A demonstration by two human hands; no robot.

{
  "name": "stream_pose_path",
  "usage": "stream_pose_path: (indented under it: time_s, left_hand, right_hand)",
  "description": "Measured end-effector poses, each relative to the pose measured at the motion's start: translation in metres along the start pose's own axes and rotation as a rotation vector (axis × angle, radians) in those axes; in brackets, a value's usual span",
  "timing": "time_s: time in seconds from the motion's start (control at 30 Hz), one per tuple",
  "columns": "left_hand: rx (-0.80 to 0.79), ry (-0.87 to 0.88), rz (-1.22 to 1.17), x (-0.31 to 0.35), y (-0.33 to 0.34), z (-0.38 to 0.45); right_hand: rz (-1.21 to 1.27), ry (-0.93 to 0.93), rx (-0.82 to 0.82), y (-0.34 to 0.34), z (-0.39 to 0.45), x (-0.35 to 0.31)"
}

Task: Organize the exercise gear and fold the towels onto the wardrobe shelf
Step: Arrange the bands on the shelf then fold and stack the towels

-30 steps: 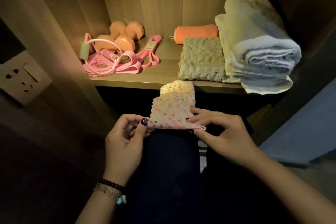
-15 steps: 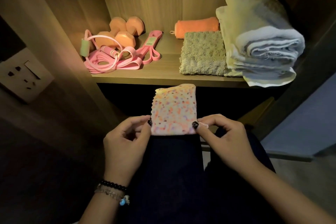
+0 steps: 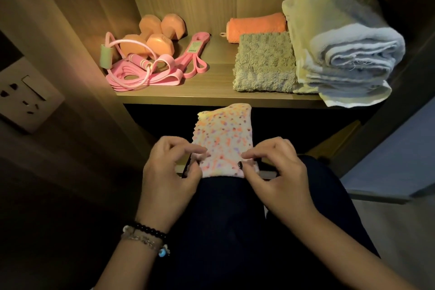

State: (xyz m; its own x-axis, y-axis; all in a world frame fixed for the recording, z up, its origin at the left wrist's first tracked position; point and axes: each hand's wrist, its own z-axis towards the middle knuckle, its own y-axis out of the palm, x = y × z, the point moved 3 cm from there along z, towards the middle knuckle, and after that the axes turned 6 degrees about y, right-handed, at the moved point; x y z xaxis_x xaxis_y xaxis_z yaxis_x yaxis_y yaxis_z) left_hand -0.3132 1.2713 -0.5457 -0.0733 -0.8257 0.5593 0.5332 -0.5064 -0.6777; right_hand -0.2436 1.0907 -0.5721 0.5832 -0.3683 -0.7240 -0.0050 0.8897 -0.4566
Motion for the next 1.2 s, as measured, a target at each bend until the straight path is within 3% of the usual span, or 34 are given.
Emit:
stream_pose_path:
  time_s: [0.1, 0.27, 0.43, 0.63, 1.0, 1.2]
  left_hand:
    - [-0.098, 0.215, 0.040, 0.003, 0.004, -0.003]
    - [-0.144, 0.249, -0.020, 0.000, 0.002, -0.004]
    - [-0.215, 0.187, -0.092, -0.003, 0.001, -0.008]
    - [-0.088, 0.148, 0.055, -0.009, 0.002, -0.008]
    - [-0.136, 0.055, 0.007, -0.005, -0.002, -0.015]
    - [-0.180, -0.137, -0.114, -0.019, -0.002, -0.003]
  right_hand:
    - [-0.138, -0.210, -0.098, 0.005, -0.006, -0.001]
    - [-0.148, -0.196, -0.179, 0.005, -0.008, 0.000]
    - [-0.161, -0.166, -0.238, 0.007, 0.000, 0.004]
    - [-0.219, -0.219, -0.263, 0.010, 0.008, 0.003]
    - [-0.049, 0.053, -0.395, 0.011, 0.003, 0.003]
    - [-0.039, 0.073, -0.264, 0.016, 0.008, 0.010]
